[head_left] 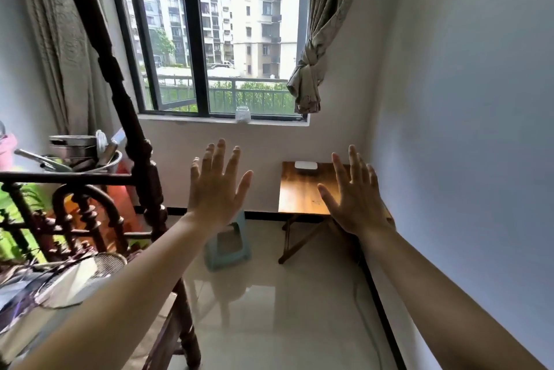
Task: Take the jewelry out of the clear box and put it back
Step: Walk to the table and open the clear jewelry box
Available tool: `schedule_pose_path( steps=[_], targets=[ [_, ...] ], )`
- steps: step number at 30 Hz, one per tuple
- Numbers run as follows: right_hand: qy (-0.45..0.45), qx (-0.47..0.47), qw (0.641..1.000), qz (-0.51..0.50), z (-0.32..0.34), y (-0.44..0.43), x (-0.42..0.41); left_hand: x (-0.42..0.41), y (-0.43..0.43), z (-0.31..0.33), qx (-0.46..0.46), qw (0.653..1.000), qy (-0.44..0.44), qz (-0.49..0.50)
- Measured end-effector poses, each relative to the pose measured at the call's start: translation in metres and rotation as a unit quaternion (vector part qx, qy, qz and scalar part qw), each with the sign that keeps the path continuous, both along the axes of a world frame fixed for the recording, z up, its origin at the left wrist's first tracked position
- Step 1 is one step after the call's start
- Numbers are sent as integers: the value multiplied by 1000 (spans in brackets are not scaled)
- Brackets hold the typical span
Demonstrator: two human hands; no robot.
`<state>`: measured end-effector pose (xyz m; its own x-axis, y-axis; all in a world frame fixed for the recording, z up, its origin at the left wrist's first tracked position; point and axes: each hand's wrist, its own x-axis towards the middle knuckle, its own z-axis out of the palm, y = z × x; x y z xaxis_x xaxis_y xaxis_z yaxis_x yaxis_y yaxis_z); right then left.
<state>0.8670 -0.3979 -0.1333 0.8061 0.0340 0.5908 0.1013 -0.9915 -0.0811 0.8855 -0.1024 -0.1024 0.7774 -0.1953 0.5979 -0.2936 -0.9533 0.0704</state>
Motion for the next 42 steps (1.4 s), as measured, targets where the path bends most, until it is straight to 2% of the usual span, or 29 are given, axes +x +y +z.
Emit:
schedule_pose_path(
  steps=[6, 14, 23, 30, 37, 42],
  targets=[
    [9, -17, 1000, -14, 6, 1, 147, 158, 0, 7, -23, 999, 10, -23],
    [0, 31, 998, -50, 2, -27, 309, 337, -37, 4, -5, 998, 30, -59],
    [28, 50, 996, -71, -57, -94, 527, 559, -105, -42, 32, 997, 45, -63],
    [46, 70, 994, -73, -48, -160, 701, 724, -170, -31, 17, 996, 45, -74],
    [72, 81, 991, -83, -55, -205, 816, 851, -211, -41, 24, 994, 73, -73],
    [89, 88, 984, -124, -80, -235, 877, 940, -253, -69, 51, 988, 92, -114]
  ],
)
